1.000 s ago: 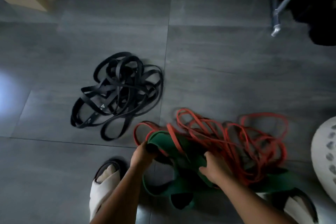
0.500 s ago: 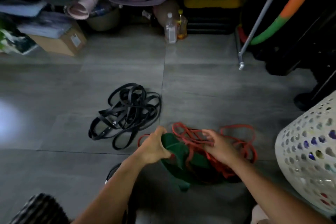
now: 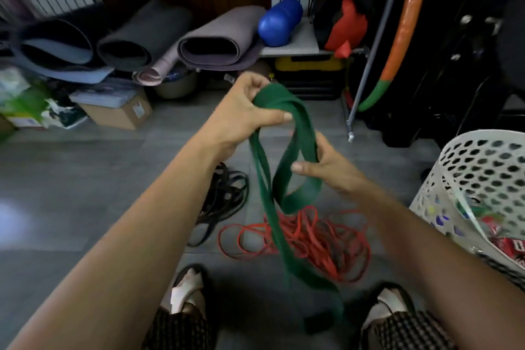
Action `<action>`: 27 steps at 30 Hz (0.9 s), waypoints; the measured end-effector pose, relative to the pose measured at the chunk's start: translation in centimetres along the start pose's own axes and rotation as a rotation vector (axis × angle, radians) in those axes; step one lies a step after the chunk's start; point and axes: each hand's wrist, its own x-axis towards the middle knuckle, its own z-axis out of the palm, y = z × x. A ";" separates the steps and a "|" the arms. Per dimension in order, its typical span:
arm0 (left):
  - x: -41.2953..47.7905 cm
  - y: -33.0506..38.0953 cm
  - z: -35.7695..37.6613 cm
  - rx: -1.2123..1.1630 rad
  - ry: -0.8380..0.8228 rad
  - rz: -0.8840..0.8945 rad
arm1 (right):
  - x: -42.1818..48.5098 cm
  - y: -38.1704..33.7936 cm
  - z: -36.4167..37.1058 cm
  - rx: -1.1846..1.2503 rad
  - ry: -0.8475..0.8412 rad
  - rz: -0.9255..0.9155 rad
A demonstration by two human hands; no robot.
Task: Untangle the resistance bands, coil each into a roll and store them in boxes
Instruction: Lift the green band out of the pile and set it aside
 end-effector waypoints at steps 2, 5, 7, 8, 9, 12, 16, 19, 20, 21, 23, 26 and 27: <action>0.2 2.2 0.9 -0.097 0.070 0.036 | -0.6 -1.8 0.6 0.025 0.005 -0.016; 0.5 4.6 2.9 -0.306 0.177 0.026 | -1.3 -3.3 2.0 0.073 0.044 -0.068; 0.8 5.3 4.3 -0.406 0.225 -0.010 | -1.6 -2.6 3.2 0.058 0.065 -0.072; 0.9 5.5 4.9 -0.453 0.247 -0.020 | -1.8 -2.0 3.9 0.062 0.075 -0.066; 1.0 5.4 5.6 -0.507 0.270 -0.025 | -2.1 -1.6 4.6 0.079 0.098 -0.060; 1.1 4.5 6.8 -0.538 0.302 -0.048 | -2.1 -0.8 6.3 0.150 0.183 -0.085; 0.7 3.2 2.6 -0.113 0.097 -0.036 | -1.2 -0.7 6.0 0.232 0.350 0.029; -2.3 -2.8 -2.0 0.038 -0.012 -0.204 | -0.1 -1.9 4.6 0.276 0.413 0.072; -4.1 -5.5 -2.1 0.049 -0.071 -0.302 | 0.3 -2.6 4.3 0.308 0.400 0.071; -6.0 -8.2 -1.3 0.070 -0.131 -0.394 | 0.8 -3.4 4.2 0.335 0.378 0.065; -8.7 -12.4 1.5 0.111 -0.145 -0.513 | 1.8 -4.7 4.1 0.384 0.316 0.067; -10.1 -15.8 4.8 0.022 0.024 -0.530 | 2.7 -4.6 3.3 0.458 0.307 0.169; -10.1 -16.1 5.1 0.012 0.053 -0.524 | 2.7 -3.9 2.7 0.475 0.327 0.242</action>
